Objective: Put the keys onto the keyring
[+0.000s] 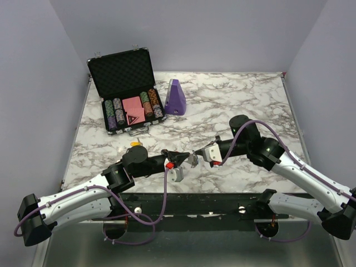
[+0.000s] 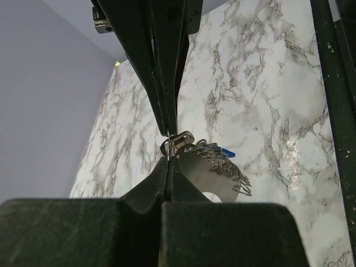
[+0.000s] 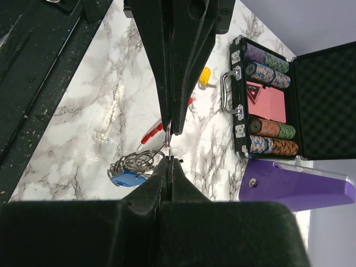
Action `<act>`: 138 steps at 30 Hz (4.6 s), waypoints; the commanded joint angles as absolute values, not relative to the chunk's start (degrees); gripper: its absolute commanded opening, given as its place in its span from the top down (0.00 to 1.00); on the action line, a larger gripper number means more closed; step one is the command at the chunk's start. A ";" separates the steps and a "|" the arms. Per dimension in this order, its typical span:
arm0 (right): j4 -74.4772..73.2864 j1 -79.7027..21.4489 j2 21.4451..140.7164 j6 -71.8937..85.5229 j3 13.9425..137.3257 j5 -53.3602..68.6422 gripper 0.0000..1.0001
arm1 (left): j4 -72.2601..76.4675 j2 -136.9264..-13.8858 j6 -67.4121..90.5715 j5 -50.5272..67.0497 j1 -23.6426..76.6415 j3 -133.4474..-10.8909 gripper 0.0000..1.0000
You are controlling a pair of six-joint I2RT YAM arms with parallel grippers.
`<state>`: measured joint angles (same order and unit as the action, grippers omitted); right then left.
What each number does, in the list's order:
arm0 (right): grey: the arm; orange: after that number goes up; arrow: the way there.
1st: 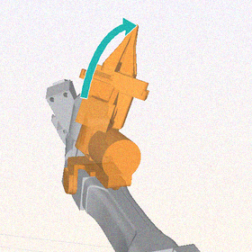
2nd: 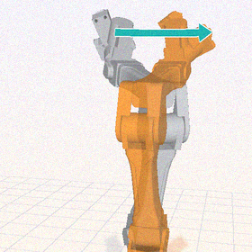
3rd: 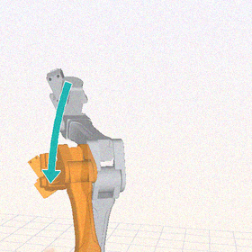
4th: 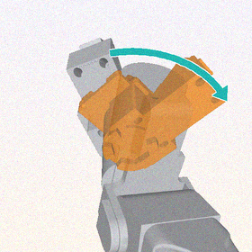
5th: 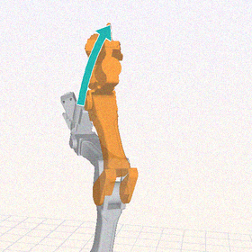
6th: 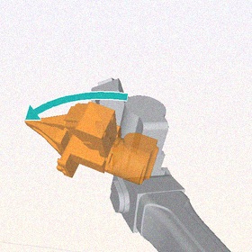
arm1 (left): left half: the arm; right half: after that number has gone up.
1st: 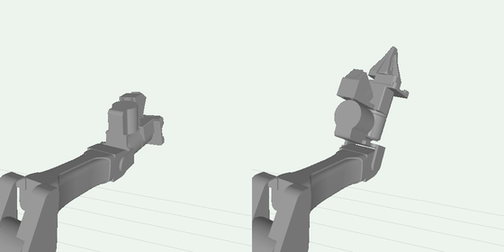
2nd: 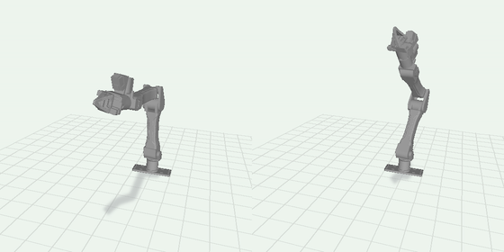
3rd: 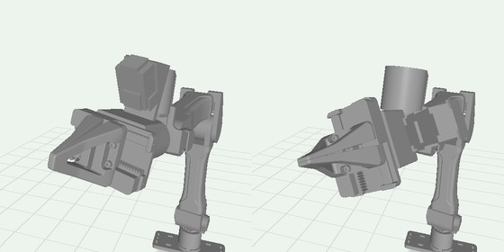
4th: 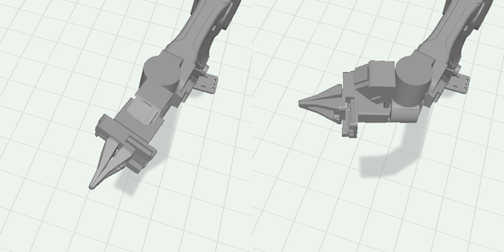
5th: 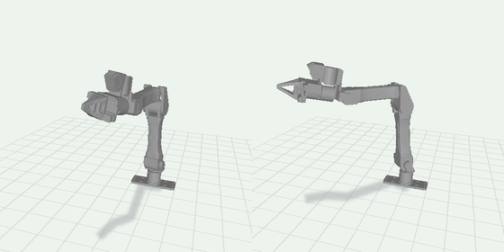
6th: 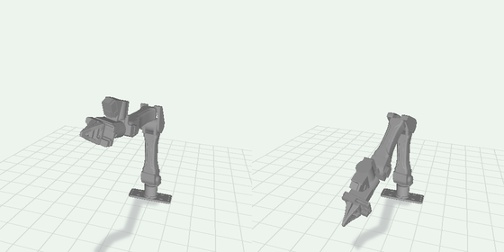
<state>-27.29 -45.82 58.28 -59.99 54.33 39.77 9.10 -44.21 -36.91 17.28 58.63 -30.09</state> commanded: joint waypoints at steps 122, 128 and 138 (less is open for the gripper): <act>-27.68 -46.32 56.07 -74.97 54.49 48.78 1.00 | 18.98 -52.91 -0.36 53.52 45.70 -34.01 1.00; -29.53 -46.32 56.86 -76.02 55.55 49.39 1.00 | 20.65 -54.93 1.58 58.00 45.18 -34.45 1.00; -32.61 -46.32 57.92 -76.38 56.87 51.15 1.00 | 14.95 -60.29 -2.46 66.61 44.56 -39.98 1.00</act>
